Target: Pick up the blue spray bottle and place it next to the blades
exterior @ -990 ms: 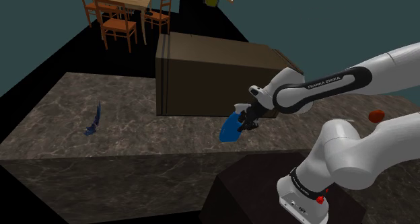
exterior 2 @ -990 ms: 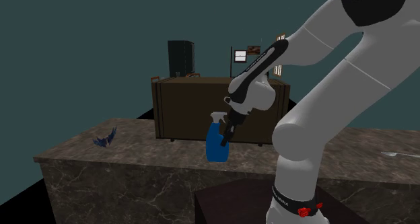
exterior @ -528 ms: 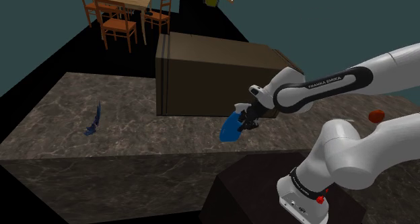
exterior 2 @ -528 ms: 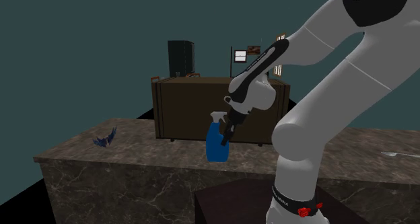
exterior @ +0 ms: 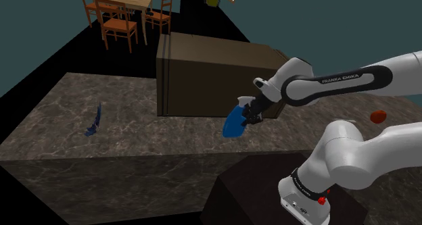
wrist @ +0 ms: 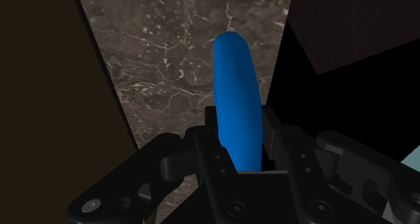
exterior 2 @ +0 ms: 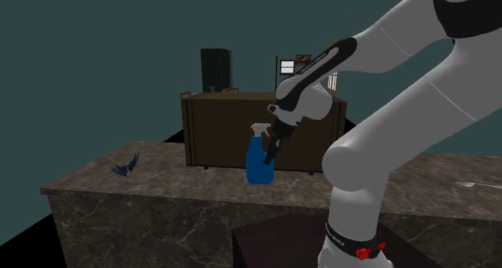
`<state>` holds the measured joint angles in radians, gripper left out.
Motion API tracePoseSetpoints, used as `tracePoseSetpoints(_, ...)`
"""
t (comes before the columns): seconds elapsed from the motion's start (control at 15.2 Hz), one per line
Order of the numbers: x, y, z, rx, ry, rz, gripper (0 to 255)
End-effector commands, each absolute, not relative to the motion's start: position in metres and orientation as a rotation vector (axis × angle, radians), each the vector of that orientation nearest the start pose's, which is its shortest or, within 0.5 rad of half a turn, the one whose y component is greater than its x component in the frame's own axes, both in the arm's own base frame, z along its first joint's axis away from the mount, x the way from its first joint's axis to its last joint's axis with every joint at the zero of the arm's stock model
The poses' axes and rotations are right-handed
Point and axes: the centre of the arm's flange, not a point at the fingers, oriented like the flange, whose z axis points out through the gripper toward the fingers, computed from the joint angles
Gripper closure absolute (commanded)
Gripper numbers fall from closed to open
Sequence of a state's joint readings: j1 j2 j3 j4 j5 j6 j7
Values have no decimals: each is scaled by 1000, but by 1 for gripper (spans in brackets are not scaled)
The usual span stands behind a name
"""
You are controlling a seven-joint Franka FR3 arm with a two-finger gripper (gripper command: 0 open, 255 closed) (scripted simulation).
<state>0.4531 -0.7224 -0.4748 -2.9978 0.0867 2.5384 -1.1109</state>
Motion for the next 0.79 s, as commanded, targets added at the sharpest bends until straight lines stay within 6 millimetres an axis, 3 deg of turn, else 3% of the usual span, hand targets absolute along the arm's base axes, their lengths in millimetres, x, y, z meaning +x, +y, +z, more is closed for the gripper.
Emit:
tracePoseSetpoints(0.0, 311, 23, 350, -2456, -1501, -505, 255)
tracePoseSetpoints(0.73, 311, 23, 408, -2456, -1501, -505, 255)
